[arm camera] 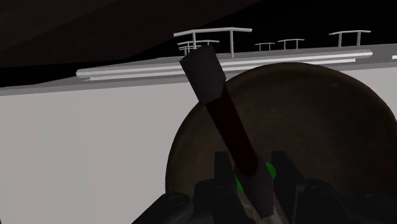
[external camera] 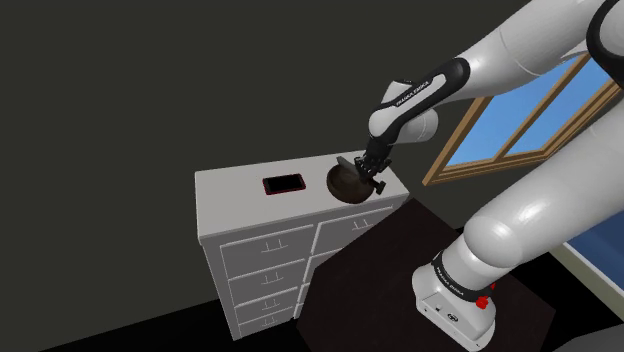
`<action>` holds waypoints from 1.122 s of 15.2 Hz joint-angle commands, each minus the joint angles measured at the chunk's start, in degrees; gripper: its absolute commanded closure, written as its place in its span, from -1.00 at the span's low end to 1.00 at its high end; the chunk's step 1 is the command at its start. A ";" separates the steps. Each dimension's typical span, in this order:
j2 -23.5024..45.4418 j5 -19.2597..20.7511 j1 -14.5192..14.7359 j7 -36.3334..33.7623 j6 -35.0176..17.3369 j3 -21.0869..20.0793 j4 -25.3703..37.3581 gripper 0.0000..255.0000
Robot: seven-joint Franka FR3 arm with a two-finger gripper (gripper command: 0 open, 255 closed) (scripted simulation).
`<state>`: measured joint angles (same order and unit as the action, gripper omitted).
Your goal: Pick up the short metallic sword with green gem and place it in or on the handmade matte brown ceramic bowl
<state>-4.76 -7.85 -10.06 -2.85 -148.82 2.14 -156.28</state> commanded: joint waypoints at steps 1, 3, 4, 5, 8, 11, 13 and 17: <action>0.31 -0.08 0.01 0.10 -0.33 0.01 0.01 1.00; 0.31 -0.09 0.01 0.10 -0.33 0.01 0.01 1.00; 0.31 -0.09 0.01 0.10 -0.33 0.01 0.01 1.00; 0.31 -0.09 0.01 0.10 -0.33 0.01 0.01 1.00; 0.31 -0.09 0.01 0.10 -0.33 0.01 0.00 -1.00; 0.31 -0.09 0.01 0.10 -0.33 0.01 0.00 -1.00; -1.84 0.63 -0.21 -0.39 2.11 0.09 0.31 -1.00; -7.29 2.11 -0.81 -1.36 8.91 0.21 1.68 -1.00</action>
<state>-10.88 -5.99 -10.82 -3.93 -141.20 2.41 -154.64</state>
